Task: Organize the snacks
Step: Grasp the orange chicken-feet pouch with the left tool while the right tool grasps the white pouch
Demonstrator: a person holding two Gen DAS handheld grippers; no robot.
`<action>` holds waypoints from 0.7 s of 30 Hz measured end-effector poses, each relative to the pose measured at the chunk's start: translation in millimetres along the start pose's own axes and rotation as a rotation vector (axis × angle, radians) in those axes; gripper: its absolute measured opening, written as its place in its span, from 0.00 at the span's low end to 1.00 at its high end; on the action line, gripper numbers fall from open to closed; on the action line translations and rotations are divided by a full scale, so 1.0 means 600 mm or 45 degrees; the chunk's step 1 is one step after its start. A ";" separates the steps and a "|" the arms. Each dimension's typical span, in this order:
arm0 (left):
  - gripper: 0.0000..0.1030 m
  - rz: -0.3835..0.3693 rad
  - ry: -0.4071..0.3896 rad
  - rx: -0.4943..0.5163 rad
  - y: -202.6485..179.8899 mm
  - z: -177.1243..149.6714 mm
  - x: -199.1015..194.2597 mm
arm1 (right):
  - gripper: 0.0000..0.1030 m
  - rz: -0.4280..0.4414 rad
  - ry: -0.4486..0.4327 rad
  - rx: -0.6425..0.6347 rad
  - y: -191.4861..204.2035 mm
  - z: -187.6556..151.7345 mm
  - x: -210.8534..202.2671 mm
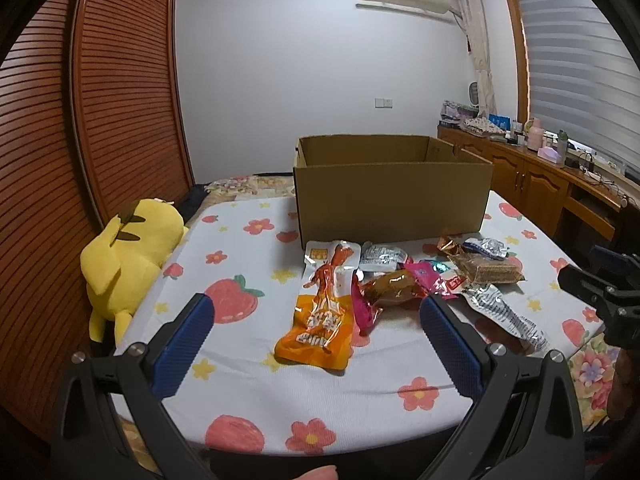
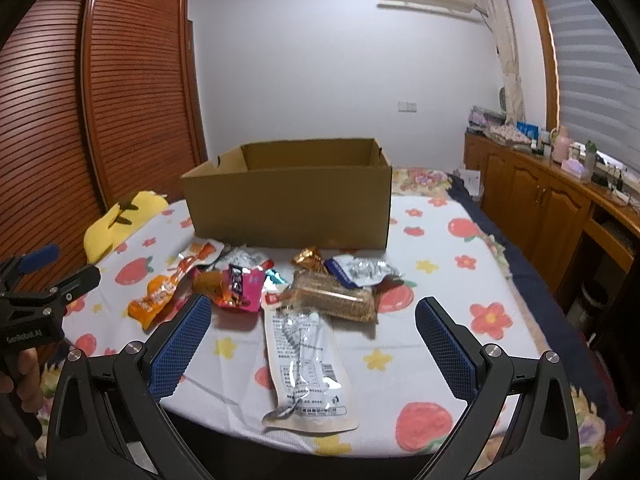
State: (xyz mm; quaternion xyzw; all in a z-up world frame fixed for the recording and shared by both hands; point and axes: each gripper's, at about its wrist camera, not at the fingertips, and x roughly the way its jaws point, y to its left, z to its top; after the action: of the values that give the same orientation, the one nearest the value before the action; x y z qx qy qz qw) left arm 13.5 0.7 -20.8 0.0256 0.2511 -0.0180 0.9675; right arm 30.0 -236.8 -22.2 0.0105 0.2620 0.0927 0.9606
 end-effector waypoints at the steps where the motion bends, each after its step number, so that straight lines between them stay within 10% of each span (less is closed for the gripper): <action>1: 1.00 0.000 0.007 -0.003 0.000 -0.002 0.004 | 1.00 0.007 0.013 0.003 -0.002 -0.003 0.005; 21: 0.99 -0.102 0.164 -0.078 0.066 -0.005 0.097 | 0.86 0.156 0.376 -0.161 0.000 -0.027 0.160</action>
State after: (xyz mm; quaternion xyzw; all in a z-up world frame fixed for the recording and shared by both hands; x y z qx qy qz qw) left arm 65.1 39.2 -50.1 -0.0128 0.3142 -0.0473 0.9481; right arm 103.1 -219.9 -84.6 -0.0475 0.3929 0.1680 0.9029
